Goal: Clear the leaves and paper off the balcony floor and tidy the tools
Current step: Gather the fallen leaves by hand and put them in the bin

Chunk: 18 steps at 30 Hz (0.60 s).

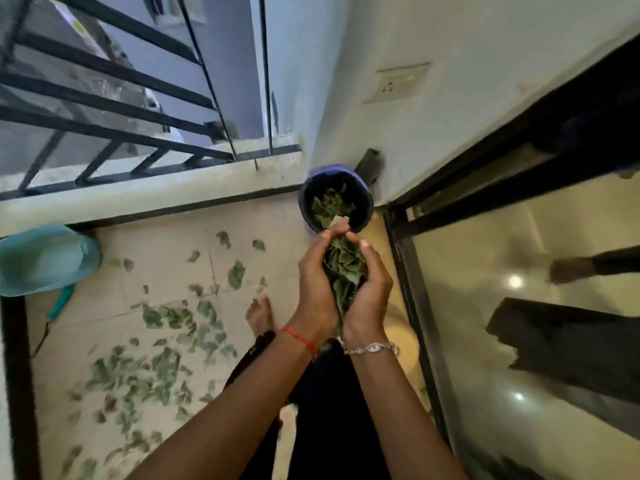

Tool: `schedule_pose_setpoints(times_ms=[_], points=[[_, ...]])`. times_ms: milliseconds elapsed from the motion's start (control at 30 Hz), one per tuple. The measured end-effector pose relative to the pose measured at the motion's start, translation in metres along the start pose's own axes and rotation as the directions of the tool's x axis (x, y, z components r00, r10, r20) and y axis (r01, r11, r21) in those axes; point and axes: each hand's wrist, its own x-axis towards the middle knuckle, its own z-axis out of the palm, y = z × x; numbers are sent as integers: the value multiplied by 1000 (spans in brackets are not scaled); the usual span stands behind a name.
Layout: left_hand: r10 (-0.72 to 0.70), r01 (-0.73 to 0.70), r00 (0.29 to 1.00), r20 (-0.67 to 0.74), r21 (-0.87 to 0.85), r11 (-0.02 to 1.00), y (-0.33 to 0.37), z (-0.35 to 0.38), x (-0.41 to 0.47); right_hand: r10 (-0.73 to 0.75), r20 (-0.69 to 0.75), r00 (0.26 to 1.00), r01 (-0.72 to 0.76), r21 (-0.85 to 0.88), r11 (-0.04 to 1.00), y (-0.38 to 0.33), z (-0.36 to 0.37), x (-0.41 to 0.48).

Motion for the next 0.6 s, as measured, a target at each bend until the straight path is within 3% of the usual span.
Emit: schedule_pose_setpoints(times_ms=[100,233,433,600], points=[[-70,67,997,-21,-140,988,-12,-8,67,15,4,1000,-15,-45,999,16,5,58],[-45,28,995,-91,-176,984,-42,-26,152,163,26,986,-165,149,975,44,-1,137],[-99,63,985,-141,-238,969,-81,-48,257,220,57,974,-225,116,967,94,-15,250],[-52,24,983,-175,-158,987,-104,-52,319,220,54,974,-219,-22,975,123,-29,335]])
